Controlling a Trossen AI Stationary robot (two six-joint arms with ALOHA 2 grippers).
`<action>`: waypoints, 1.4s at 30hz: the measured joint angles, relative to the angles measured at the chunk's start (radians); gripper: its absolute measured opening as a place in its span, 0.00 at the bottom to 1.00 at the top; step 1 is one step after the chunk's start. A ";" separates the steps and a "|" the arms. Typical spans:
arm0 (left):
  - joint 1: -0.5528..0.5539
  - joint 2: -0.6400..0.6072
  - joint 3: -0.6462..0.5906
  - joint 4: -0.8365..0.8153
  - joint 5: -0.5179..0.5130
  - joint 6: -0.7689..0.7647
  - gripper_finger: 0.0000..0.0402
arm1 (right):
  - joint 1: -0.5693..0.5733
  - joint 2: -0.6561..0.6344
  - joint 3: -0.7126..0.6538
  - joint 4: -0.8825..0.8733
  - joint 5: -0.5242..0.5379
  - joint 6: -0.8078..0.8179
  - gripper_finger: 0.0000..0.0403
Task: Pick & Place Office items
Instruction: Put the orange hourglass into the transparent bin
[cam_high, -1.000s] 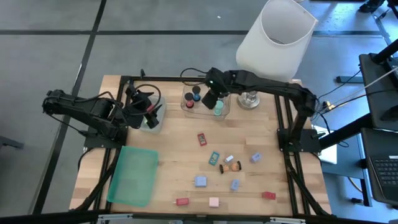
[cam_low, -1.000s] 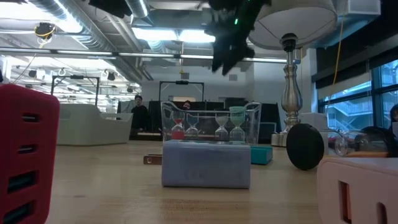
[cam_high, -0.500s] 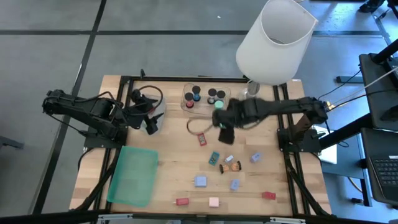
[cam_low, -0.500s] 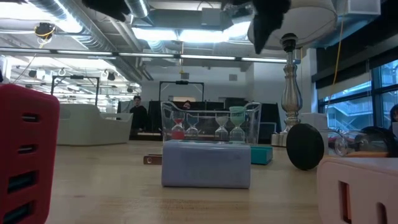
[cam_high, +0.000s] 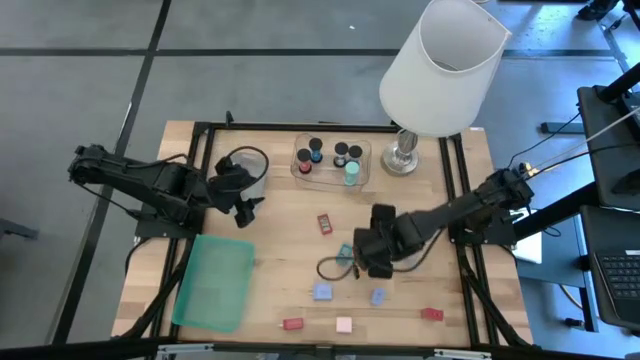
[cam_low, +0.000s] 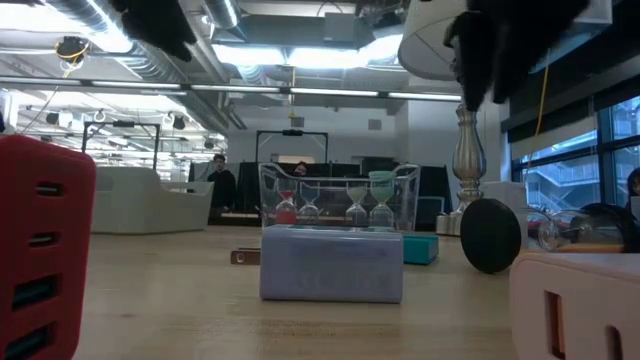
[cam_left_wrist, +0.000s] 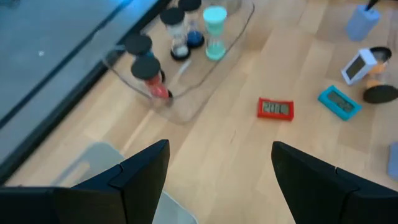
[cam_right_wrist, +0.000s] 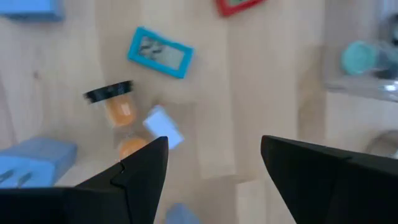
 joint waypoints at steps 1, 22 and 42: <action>0.000 0.000 -0.010 0.001 0.005 -0.014 0.70 | 0.015 0.000 -0.018 0.018 -0.001 0.001 0.65; -0.049 0.003 -0.045 0.009 -0.038 -0.209 0.70 | 0.275 -0.199 -0.482 0.321 0.117 0.296 0.56; -0.048 0.003 -0.045 0.049 -0.048 -0.202 0.70 | 0.267 -0.254 -0.732 0.753 0.112 0.404 0.78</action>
